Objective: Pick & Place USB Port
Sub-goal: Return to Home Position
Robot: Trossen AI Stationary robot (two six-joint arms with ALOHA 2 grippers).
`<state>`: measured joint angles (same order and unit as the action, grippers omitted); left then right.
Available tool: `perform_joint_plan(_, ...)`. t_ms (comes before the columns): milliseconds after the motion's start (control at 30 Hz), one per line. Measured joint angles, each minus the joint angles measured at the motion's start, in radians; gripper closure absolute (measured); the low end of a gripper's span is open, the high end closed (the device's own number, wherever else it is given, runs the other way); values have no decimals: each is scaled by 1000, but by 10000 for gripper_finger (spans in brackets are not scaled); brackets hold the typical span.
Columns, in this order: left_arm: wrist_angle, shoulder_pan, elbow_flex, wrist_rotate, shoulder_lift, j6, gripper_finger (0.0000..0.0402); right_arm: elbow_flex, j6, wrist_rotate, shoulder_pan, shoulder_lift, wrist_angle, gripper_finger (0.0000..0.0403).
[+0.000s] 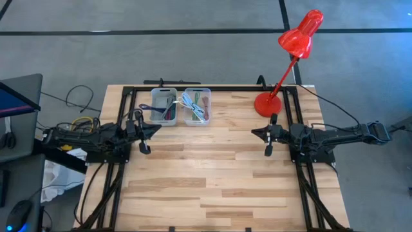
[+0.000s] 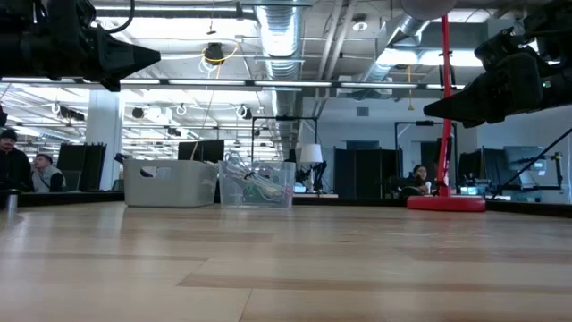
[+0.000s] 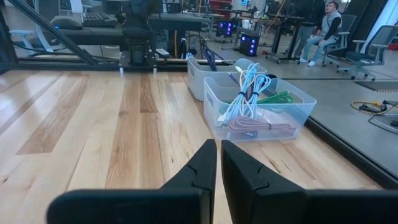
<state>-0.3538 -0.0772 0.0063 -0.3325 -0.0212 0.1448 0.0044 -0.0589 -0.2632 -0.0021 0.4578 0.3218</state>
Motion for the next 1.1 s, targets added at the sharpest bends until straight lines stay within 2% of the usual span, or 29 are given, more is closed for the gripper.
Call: perform_joint_plan(1100,-8,0,0,0,-367,0,390,0,0,0,0,0,0,386)
